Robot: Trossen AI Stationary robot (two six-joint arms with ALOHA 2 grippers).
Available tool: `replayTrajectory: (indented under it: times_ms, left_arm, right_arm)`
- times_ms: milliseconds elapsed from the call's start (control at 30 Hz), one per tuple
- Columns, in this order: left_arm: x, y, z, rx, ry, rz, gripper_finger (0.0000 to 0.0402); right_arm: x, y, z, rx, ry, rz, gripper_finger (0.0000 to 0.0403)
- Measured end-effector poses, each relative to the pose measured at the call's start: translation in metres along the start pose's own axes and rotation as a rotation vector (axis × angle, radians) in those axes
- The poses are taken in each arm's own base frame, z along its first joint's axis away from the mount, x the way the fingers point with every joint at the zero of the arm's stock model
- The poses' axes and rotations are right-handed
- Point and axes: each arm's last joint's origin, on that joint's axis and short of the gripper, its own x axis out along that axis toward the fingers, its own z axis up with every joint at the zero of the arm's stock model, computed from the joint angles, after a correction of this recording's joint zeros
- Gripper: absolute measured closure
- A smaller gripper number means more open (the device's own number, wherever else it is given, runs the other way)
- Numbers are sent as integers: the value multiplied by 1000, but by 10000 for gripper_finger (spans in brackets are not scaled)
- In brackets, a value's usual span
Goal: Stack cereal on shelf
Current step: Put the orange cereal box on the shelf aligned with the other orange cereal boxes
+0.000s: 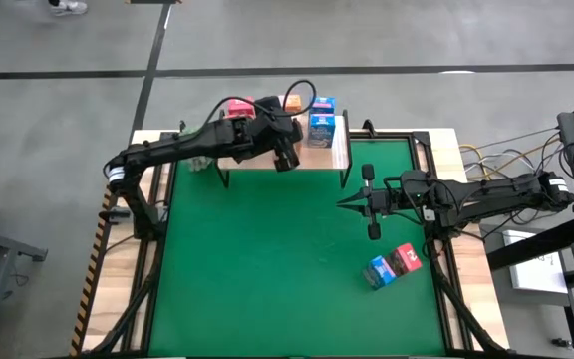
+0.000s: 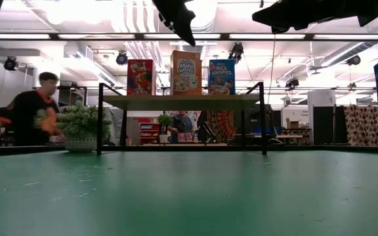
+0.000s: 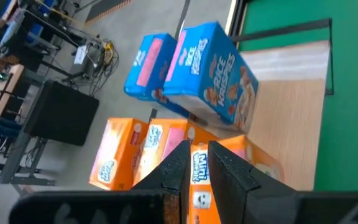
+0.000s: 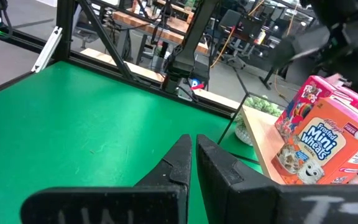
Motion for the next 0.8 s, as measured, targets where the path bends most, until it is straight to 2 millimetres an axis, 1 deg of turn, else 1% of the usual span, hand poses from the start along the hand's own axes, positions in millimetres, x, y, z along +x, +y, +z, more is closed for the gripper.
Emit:
replayTrajectory:
  times_ms: [433,633,800]
  left_arm:
    - [17,-8,-4,11,41,-10,363]
    - [17,-11,-3,18,5,-83,363]
    - [17,-11,-3,38,3,-88,363]
  right_arm:
    - [0,0,0,0,1,-1,390]
    - [0,0,0,0,1,-1,390]
    - [0,0,0,0,1,-1,390]
